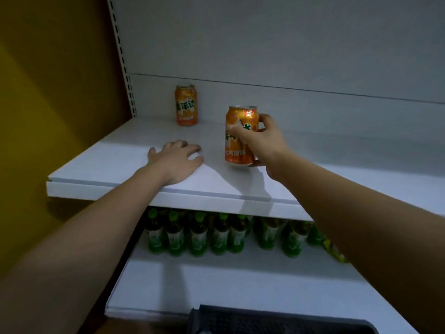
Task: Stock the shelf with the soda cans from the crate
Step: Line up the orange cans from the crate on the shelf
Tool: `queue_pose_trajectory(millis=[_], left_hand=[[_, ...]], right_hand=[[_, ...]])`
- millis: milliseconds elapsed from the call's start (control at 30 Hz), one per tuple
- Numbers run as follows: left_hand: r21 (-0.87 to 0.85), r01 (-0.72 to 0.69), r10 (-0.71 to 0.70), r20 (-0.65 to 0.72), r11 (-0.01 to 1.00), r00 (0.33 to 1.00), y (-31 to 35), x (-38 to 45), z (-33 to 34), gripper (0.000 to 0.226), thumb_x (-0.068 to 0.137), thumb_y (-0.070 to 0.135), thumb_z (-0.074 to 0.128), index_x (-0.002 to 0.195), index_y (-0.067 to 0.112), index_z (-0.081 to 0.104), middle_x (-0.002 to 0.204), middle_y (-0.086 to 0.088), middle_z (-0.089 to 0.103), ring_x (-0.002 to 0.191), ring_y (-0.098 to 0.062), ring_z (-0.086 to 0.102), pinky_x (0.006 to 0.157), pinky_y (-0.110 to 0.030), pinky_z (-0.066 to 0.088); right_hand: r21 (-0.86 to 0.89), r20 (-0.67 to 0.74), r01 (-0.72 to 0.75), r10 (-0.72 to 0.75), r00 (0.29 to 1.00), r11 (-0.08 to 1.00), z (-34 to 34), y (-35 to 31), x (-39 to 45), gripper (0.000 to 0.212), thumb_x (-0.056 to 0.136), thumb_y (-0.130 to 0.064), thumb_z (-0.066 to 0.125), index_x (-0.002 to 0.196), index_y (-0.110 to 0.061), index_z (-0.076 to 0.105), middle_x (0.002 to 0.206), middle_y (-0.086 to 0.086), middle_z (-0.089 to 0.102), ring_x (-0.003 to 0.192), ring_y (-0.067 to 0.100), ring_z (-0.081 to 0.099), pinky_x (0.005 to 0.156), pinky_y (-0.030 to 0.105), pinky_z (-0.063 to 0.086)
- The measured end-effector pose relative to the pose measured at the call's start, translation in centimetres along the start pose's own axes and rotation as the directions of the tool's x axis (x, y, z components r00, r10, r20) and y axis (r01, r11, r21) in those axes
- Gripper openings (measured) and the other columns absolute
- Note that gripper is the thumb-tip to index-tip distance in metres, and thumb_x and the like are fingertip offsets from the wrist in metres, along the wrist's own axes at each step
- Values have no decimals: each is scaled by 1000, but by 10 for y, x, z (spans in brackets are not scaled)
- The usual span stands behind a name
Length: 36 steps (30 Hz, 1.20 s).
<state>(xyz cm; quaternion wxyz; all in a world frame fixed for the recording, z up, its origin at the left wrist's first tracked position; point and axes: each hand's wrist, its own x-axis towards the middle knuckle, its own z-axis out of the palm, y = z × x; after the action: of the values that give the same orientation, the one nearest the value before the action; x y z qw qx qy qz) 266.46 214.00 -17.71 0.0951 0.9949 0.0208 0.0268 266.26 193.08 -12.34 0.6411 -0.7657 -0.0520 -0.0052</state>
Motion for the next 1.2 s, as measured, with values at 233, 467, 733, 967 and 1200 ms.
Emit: queue_pose_trajectory(millis=[233, 467, 733, 967, 1200], left_hand=[[26, -19, 18, 25, 999, 1000, -1, 3, 5, 57, 94, 68, 19, 148, 50, 20, 160, 11, 18, 147, -17, 13, 113, -62, 7], [-3, -27, 27, 12, 1000, 1000, -2, 2, 9, 55, 94, 67, 17, 147, 52, 16, 160, 13, 13, 147, -13, 7, 114, -58, 2], [-3, -27, 27, -1, 1000, 1000, -2, 0, 11, 54, 94, 67, 17, 146, 52, 15, 159, 14, 12, 147, -12, 5, 115, -57, 1], [-9, -14, 14, -8, 1000, 1000, 0, -2, 8, 55, 93, 69, 20, 146, 53, 19, 159, 14, 15, 147, -11, 8, 114, -56, 3], [-20, -9, 9, -16, 1000, 1000, 1, -1, 6, 58, 91, 71, 22, 145, 51, 25, 159, 12, 20, 146, -14, 15, 112, -59, 8]], right_hand=[[-24, -27, 91, -92, 995, 996, 52, -4, 99, 44, 81, -32, 79, 115, -28, 50, 93, -17, 56, 85, 4, 58, 72, 26, 52], [-79, -31, 162, -165, 986, 984, 90, 12, 174, 47, 78, -28, 82, 117, -22, 58, 104, -8, 62, 100, 13, 60, 93, 37, 54], [-105, -85, 168, -177, 980, 980, 103, 27, 204, 69, 77, -32, 83, 128, -11, 43, 117, 2, 55, 107, 17, 57, 97, 40, 52], [-238, -70, 61, -79, 994, 969, 96, 31, 193, 74, 83, -34, 78, 136, -2, 36, 131, 12, 53, 120, 27, 55, 97, 38, 51], [-526, -39, -53, 38, 999, 849, 70, 17, 148, 39, 92, -44, 61, 101, -7, 52, 99, 13, 60, 90, 30, 63, 66, 32, 50]])
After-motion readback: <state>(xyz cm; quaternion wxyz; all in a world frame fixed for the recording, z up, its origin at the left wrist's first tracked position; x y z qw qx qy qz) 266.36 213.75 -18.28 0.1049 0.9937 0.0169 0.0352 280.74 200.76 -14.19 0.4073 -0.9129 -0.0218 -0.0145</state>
